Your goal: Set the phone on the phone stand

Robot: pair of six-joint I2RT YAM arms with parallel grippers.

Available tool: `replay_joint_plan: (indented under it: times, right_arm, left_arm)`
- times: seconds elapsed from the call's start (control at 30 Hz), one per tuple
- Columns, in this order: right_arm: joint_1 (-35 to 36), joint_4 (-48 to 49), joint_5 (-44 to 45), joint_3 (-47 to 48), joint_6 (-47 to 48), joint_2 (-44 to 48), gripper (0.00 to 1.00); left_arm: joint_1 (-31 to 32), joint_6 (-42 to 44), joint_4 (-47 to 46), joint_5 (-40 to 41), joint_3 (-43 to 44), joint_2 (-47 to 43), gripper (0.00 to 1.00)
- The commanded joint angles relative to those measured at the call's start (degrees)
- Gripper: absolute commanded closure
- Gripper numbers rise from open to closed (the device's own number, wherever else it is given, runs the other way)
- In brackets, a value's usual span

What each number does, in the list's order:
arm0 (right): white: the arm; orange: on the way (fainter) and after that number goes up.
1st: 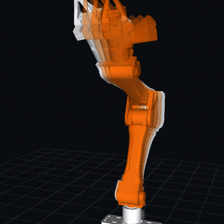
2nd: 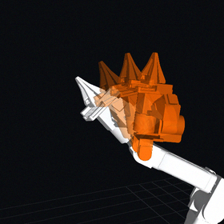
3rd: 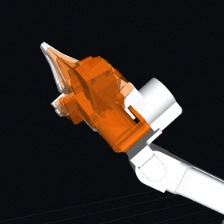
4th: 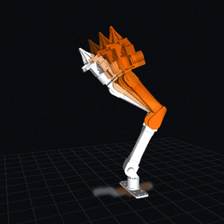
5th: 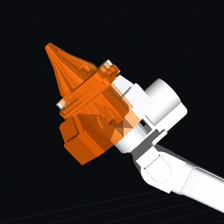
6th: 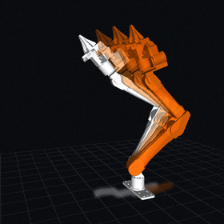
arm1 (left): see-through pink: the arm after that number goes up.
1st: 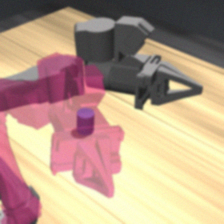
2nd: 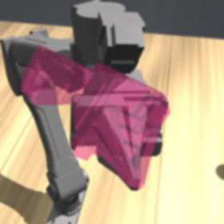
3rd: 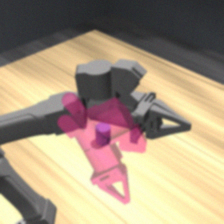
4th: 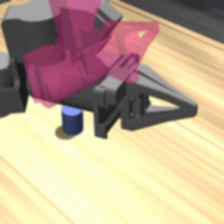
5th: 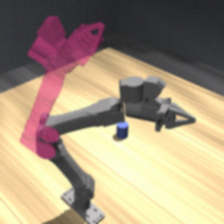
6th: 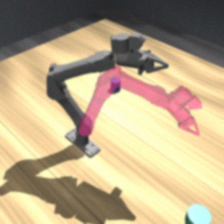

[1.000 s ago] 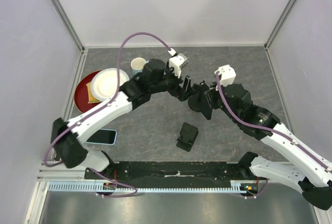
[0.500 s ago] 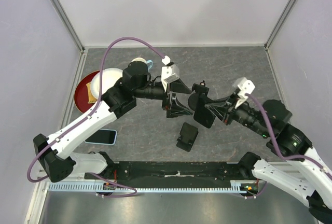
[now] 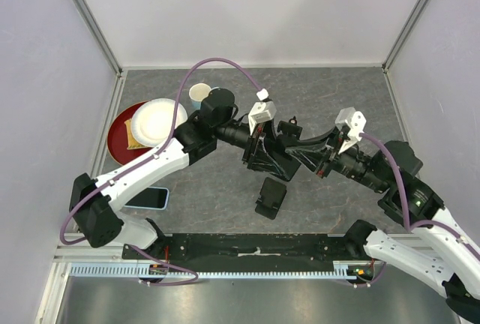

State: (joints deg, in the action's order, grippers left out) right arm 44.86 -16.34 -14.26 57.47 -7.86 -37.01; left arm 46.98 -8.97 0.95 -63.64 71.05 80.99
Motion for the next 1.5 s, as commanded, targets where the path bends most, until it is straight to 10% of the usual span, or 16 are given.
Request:
replay_joint_plan:
  times: [0.0,0.17,0.3,0.4,0.7,1.47]
  right_arm:
    - [0.05,8.69,-2.0,0.53,-1.81,-0.69,1.0]
    - [0.05,7.29,-0.42,0.62,-2.86,-0.6,0.99]
    - [0.05,2.81,8.68,1.06,-3.04,0.45,0.27]
    - [0.05,-0.44,11.27,0.45,-3.22,1.59,0.12]
    - [0.05,5.69,-6.21,-8.6,-4.27,1.25,0.18]
    - [0.05,25.56,-12.19,-18.89,-9.54,0.02,0.49]
  left_arm:
    - [0.39,-0.44,-1.84,-1.15,0.76,-0.13,0.53]
    - [0.48,2.47,2.03,5.0,1.55,-1.18,0.98]
    - [0.39,4.66,3.27,10.8,1.2,-3.38,0.98]
    - [0.3,4.58,1.87,15.9,0.24,-6.18,0.98]
    - [-0.75,0.63,-4.38,23.21,-3.72,-11.91,0.98]
    - [-1.28,-14.76,-22.57,3.08,-6.97,-9.18,0.98]
